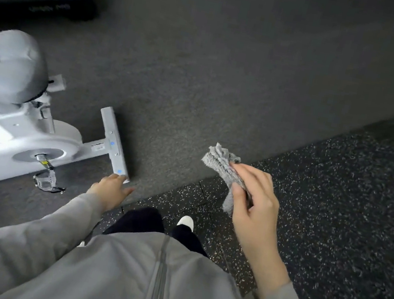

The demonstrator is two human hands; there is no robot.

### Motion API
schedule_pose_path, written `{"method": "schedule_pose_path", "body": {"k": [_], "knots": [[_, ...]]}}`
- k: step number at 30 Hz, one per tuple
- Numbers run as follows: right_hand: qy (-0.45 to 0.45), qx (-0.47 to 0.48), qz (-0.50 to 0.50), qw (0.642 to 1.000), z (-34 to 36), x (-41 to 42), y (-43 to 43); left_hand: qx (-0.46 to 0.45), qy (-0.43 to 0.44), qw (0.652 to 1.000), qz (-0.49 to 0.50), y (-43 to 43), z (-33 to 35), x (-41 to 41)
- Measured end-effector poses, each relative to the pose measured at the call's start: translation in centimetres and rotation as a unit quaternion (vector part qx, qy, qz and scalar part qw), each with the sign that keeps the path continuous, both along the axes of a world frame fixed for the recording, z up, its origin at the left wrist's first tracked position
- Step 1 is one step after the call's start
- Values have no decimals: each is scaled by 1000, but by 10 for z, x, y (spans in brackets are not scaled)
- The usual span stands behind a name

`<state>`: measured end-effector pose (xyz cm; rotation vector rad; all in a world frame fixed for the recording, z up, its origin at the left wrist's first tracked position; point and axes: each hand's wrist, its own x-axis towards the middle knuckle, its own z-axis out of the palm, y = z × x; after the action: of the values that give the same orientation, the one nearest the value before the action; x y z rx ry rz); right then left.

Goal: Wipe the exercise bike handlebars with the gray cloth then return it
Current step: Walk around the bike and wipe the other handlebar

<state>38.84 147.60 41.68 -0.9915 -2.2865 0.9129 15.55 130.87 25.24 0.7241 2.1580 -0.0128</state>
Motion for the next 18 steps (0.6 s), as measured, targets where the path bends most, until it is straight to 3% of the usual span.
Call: {"method": "schedule_pose_path", "body": {"k": [8, 18], "knots": [[14, 3, 53, 999, -4, -38, 91, -5, 12, 999, 51, 55, 6, -15], [26, -3, 129, 991, -2, -189, 179, -15, -4, 992, 122, 116, -9, -110]]}}
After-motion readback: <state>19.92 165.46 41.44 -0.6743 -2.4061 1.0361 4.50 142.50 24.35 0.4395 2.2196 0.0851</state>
